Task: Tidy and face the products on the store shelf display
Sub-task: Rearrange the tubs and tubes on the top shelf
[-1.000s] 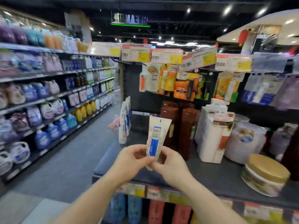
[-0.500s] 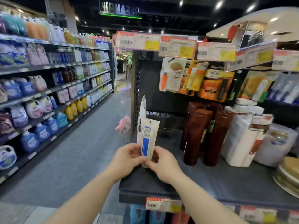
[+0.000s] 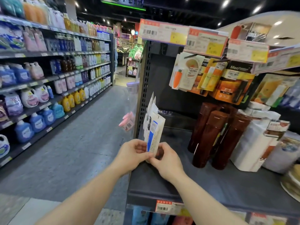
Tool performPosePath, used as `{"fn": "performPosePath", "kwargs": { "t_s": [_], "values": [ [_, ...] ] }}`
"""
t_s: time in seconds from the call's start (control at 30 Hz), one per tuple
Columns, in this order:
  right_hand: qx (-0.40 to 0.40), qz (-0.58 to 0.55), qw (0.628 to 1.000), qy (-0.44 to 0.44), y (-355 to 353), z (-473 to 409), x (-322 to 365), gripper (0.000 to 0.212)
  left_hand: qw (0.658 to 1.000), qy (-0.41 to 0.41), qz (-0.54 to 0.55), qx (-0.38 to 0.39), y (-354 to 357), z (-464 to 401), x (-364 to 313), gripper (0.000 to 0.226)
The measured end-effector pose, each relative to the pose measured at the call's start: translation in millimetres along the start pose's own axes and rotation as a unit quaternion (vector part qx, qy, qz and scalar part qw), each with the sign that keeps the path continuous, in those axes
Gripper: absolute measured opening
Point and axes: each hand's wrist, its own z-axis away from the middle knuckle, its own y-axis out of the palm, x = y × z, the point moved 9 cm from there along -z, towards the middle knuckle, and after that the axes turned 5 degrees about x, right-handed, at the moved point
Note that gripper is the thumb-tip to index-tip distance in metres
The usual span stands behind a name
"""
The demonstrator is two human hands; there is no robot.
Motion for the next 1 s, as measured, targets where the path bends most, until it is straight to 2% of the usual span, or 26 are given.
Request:
{"fn": "performPosePath", "kwargs": {
  "t_s": [0.1, 0.3, 0.43, 0.57, 0.63, 0.7, 0.77, 0.9, 1.0],
  "values": [
    [0.004, -0.003, 1.000, 0.003, 1, 0, -2, 0.035, 1.000, 0.000, -0.003, 0.020, 1, -1, 4, 0.030],
    [0.063, 0.002, 0.998, -0.019, 7, 3, -7, 0.042, 0.999, 0.019, -0.006, 0.040, 7, -3, 7, 0.046],
    [0.055, -0.062, 0.997, -0.001, -2, 8, -13, 0.030, 0.995, 0.023, -0.022, 0.098, 14, -1, -1, 0.028],
    [0.033, -0.087, 0.995, 0.019, -4, 9, -15, 0.039, 0.990, 0.036, -0.023, 0.136, 18, 5, -11, 0.028],
    [0.024, -0.050, 0.998, 0.026, -1, 8, -13, 0.037, 0.991, 0.044, -0.024, 0.127, 20, 4, -12, 0.033],
    [0.014, -0.003, 0.999, 0.030, 3, 6, -11, 0.031, 0.996, 0.040, -0.008, 0.085, 15, 1, -6, 0.042],
    [0.009, 0.017, 0.999, 0.040, 4, 5, -11, 0.034, 0.998, 0.026, 0.000, 0.057, 10, -3, 0, 0.048],
    [0.015, 0.043, 0.999, 0.027, 3, 4, -6, 0.041, 0.996, 0.027, 0.012, 0.079, 12, -5, 4, 0.038],
    [0.013, 0.059, 0.998, 0.015, 3, 3, -4, 0.032, 0.995, 0.056, 0.008, 0.086, 13, -4, -3, 0.035]
  ]
}}
